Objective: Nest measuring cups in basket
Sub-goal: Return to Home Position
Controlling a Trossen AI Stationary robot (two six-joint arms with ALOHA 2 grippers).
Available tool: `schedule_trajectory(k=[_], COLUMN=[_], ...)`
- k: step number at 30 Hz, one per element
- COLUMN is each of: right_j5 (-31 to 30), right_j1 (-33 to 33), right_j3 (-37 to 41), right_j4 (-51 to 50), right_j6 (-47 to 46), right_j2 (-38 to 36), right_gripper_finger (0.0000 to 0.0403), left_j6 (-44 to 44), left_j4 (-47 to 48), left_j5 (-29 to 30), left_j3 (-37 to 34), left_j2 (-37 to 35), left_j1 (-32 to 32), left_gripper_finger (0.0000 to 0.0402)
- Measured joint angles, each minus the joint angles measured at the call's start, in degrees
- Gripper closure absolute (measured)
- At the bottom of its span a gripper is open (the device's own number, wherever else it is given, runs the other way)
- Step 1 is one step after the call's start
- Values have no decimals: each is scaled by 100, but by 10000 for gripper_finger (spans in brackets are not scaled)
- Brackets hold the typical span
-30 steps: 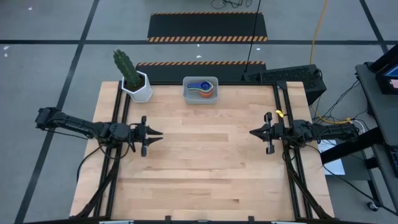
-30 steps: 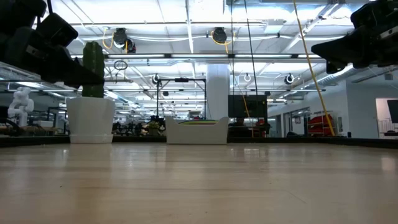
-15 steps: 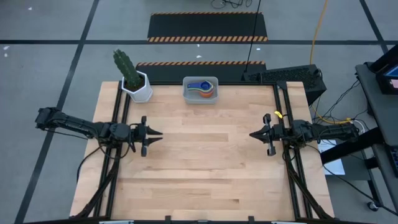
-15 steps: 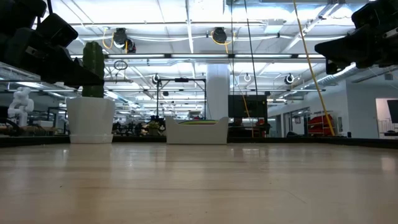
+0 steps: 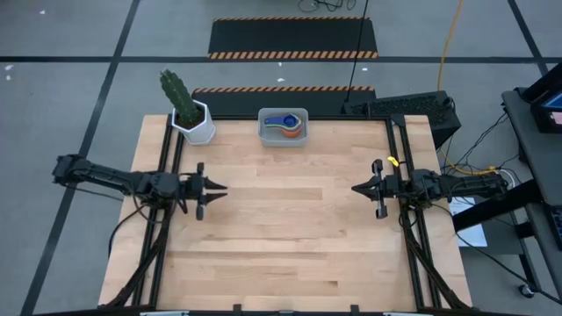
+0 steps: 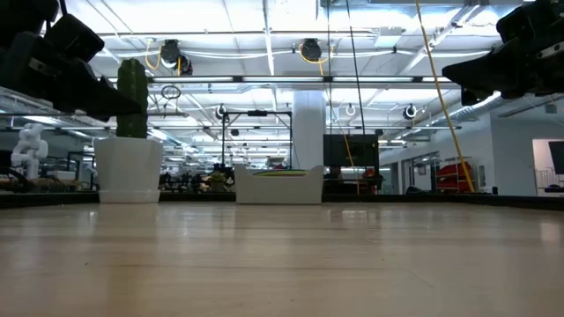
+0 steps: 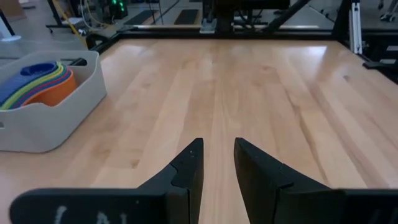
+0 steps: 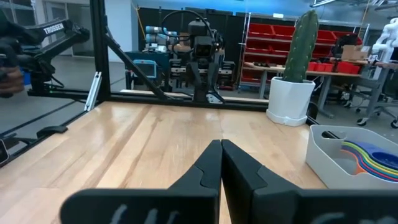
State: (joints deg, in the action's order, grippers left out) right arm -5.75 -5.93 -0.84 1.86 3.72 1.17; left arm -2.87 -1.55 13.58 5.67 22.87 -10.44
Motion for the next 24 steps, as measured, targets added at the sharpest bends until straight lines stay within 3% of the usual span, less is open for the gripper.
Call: schedule_trajectory(k=[7, 13, 24], right_j5=[-6, -8, -14], right_j1=[0, 0, 0], right_j3=[0, 0, 0], right_j4=[3, 3, 8], right_j6=[1, -1, -1], right_j2=[0, 0, 2], right_gripper_finger=[403, 403, 403], left_j6=[118, 171, 780], left_j4=[292, -206, -631], left_j5=[-61, -157, -302], left_j3=[-14, -500, -509], left_j2=[-439, -813, -1056], left_j1=[2, 2, 63], left_gripper_finger=[309, 309, 309])
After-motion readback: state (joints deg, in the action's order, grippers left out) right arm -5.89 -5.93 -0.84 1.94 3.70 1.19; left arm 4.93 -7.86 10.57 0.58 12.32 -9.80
